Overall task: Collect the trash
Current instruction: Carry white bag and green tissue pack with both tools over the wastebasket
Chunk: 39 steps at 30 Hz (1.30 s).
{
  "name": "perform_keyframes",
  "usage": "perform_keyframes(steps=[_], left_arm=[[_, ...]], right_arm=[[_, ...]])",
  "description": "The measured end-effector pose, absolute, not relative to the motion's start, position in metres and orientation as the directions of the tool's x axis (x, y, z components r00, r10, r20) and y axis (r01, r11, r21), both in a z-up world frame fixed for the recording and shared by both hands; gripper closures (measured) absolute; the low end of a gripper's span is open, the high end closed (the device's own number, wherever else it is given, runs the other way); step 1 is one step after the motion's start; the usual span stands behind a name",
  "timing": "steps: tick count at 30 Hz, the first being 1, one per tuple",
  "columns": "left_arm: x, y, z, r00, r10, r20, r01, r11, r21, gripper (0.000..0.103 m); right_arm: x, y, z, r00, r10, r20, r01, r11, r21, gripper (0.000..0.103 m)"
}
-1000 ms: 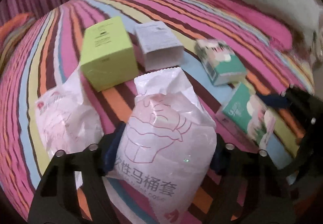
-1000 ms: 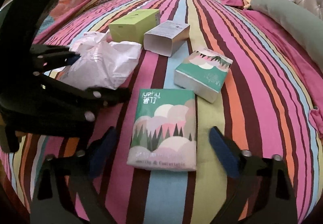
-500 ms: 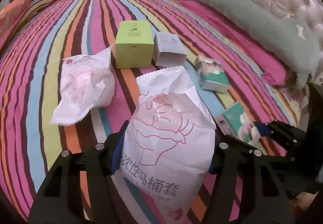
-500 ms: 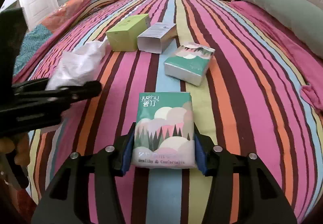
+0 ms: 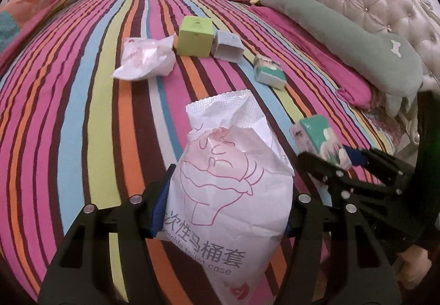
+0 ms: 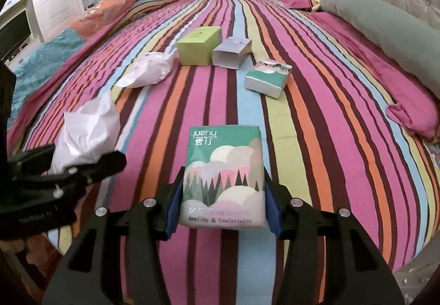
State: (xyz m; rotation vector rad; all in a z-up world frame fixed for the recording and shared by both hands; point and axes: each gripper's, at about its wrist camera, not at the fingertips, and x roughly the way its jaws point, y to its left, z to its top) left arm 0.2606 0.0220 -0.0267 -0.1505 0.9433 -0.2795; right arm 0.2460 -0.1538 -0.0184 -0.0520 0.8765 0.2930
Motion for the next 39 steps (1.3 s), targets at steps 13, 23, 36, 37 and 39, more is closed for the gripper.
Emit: perform_keyframes(steps=[13,23,36,37,39], left_arm=[[0.165,0.022,-0.012,0.573,-0.284,-0.769,0.154,0.959,-0.239,0.043],[0.096,0.021,-0.037,0.52,-0.281,-0.807,0.104,0.958,-0.267,0.043],[0.044,0.009,-0.085,0.368,-0.284,-0.885,0.09,0.959,-0.27,0.042],[0.044,0.007,-0.093,0.344,-0.283,-0.895,0.085,0.959,-0.27,0.043],[0.044,0.002,-0.108,0.29,-0.278,-0.916,0.081,0.961,-0.266,0.042]], right_arm=[[0.169,-0.164,-0.007,0.6,0.245,-0.761,-0.273,0.958,0.093,0.055],[0.112,-0.177,-0.027,0.534,0.268,-0.802,-0.254,0.956,0.15,0.055],[0.073,-0.18,-0.083,0.332,0.298,-0.895,-0.226,0.946,0.232,0.055],[0.074,-0.181,-0.091,0.302,0.305,-0.903,-0.211,0.945,0.249,0.055],[0.077,-0.184,-0.111,0.228,0.318,-0.92,-0.162,0.944,0.286,0.055]])
